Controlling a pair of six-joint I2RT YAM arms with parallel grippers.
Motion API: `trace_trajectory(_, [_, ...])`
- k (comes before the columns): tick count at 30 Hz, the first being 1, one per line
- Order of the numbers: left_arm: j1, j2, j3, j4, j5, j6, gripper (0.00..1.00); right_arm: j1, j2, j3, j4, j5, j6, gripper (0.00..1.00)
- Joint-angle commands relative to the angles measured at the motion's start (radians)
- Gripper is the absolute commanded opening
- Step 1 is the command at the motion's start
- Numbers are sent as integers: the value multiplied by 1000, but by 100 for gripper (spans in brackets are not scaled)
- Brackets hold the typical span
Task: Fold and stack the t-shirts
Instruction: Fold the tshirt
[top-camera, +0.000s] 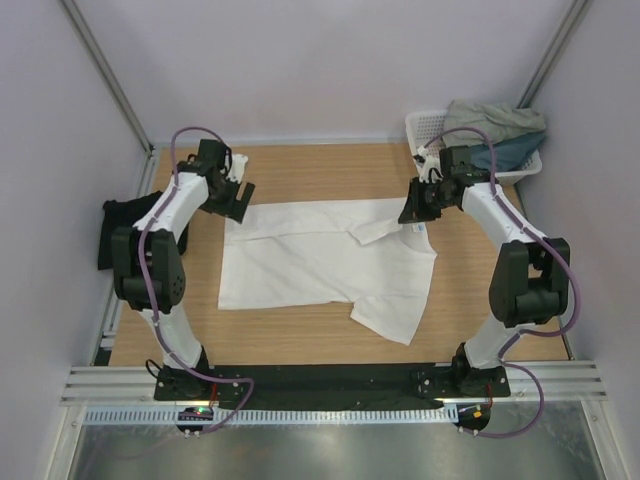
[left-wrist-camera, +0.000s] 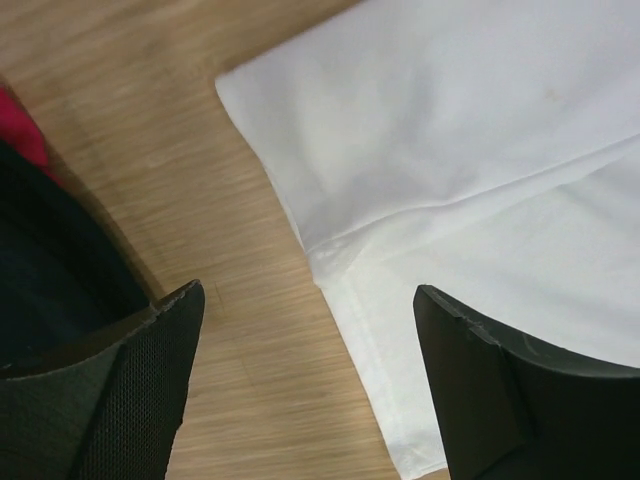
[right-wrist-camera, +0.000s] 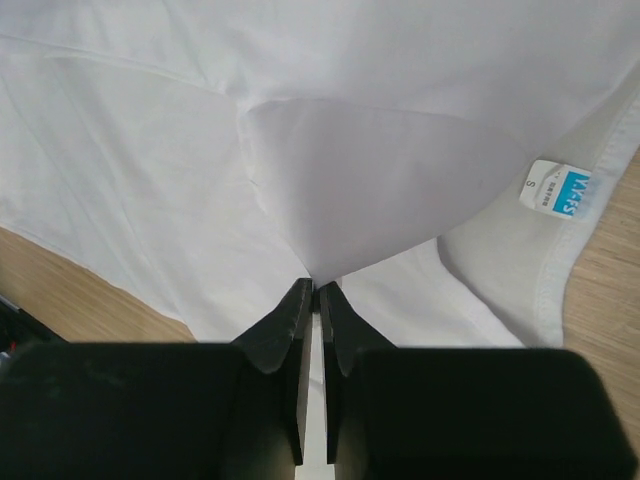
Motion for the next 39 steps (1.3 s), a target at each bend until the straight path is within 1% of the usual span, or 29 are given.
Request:
trace_trajectory(1, [-10, -22, 126, -33, 107, -44, 85, 5, 9, 27, 24, 50, -38, 15])
trace_trajectory(2, [-12, 7, 143, -55, 162, -51, 81, 5, 8, 37, 9, 68, -50, 30])
trace_trajectory(3, [-13, 19, 155, -82, 186, -56, 79, 7, 6, 55, 6, 91, -65, 36])
trace_trajectory(4, [-15, 30, 172, -92, 199, -62, 75, 4, -3, 67, -2, 136, -71, 41])
trace_trajectory(5, [-18, 42, 177, -109, 216, -64, 74, 4, -9, 81, -14, 162, -73, 46])
trace_trajectory(6, [-24, 56, 180, -119, 253, -62, 73, 5, -21, 104, -19, 177, -117, 48])
trace_trajectory(7, [-27, 61, 181, -128, 268, -58, 70, 5, -40, 115, -25, 190, -134, 49])
trace_trajectory(8, [-30, 64, 175, -132, 281, -56, 68, 11, -51, 129, -27, 211, -150, 50])
trace_trajectory(9, [-33, 66, 169, -132, 293, -56, 66, 51, -57, 152, -30, 232, -173, 51])
trace_trajectory(10, [-33, 70, 157, -137, 299, -56, 64, 77, -58, 165, -36, 251, -244, 51])
trace_trajectory(11, [-33, 72, 151, -140, 302, -57, 62, 120, -58, 176, -56, 303, -298, 51])
trace_trajectory(12, [-33, 75, 143, -142, 305, -62, 60, 204, -55, 182, -54, 337, -335, 50])
trace_trajectory(13, [-33, 79, 132, -145, 316, -64, 55, 244, -54, 182, -47, 345, -399, 49])
trace_trajectory(14, [-33, 81, 126, -148, 321, -70, 53, 275, -34, 181, -39, 339, -423, 45])
trace_trajectory(15, [-33, 82, 122, -148, 327, -80, 50, 331, -14, 187, -36, 328, -439, 44])
trace_trajectory(16, [-33, 87, 111, -152, 342, -84, 39, 352, 6, 193, -37, 323, -449, 43])
trace_trajectory(18, [-33, 92, 103, -154, 351, -84, 31, 376, 75, 214, -40, 267, -432, 41])
trace_trajectory(21, [-33, 92, 83, -149, 338, -87, 27, 396, 148, 232, -39, 242, -394, 37])
trace_trajectory(24, [-38, 95, 57, -139, 322, -77, 24, 399, 204, 242, -33, 262, -403, 36])
trace_trajectory(25, [-39, 98, 53, -140, 324, -74, 16, 398, 216, 247, -43, 268, -415, 36])
trace_trajectory(28, [-41, 115, 49, -137, 324, -82, 3, 398, 253, 242, -56, 271, -450, 32])
trace_trajectory(36, [-39, 144, 52, -135, 325, -93, 4, 403, 313, 258, -48, 282, -449, 32])
trace_trajectory(39, [-39, 147, 52, -135, 318, -90, 5, 401, 327, 256, -54, 276, -449, 36])
